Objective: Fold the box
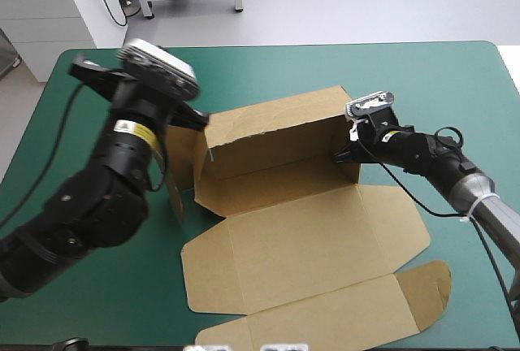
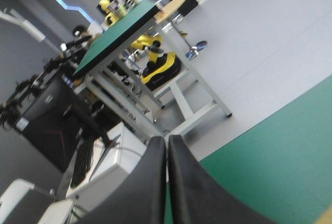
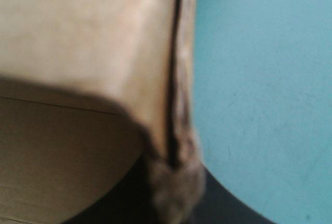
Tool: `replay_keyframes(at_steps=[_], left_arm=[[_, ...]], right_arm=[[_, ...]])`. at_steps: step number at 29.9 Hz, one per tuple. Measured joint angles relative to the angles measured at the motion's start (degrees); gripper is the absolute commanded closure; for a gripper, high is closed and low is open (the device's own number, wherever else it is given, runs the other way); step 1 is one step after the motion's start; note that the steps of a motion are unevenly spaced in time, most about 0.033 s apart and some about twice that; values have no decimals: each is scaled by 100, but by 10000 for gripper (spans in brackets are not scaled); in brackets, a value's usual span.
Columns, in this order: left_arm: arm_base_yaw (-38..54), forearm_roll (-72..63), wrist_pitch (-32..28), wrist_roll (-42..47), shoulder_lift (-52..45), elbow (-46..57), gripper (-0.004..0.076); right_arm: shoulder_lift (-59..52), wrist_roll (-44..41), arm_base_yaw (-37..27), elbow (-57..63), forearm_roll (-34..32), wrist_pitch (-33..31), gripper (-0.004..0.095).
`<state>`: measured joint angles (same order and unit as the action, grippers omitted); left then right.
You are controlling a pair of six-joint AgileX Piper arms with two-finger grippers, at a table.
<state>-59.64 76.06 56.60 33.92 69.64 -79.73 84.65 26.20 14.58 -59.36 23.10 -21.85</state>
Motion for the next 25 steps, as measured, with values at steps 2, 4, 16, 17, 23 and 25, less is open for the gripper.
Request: replay_keyframes(at_steps=[2, 4, 16, 17, 23, 25], left_arm=[[528, -310, -38, -175, -193, -53, 726], [1193, -814, -155, -496, -323, -74, 724], [4961, -5393, -1262, -2877, -134, -63, 724], [5222, -5829, -1266, -3157, -85, -49, 724], [6346, -7890, -1177, -4500, 127, 292, 724], [6567, -8307, -1122, -4808, 169, 426, 724]], right_arm=[[-138, -480, 0, -54, -461, -339, 908], [-256, -1019, 0, -232, -966, -879, 908], [-243, -2407, 0, -2051, -1776, -3963, 908], [-185, -2443, 0, -2170, -1781, -4152, 908], [330, -2545, 0, -2500, -1766, -4636, 908], [525, -2545, 0, -2507, -1713, -4610, 908]])
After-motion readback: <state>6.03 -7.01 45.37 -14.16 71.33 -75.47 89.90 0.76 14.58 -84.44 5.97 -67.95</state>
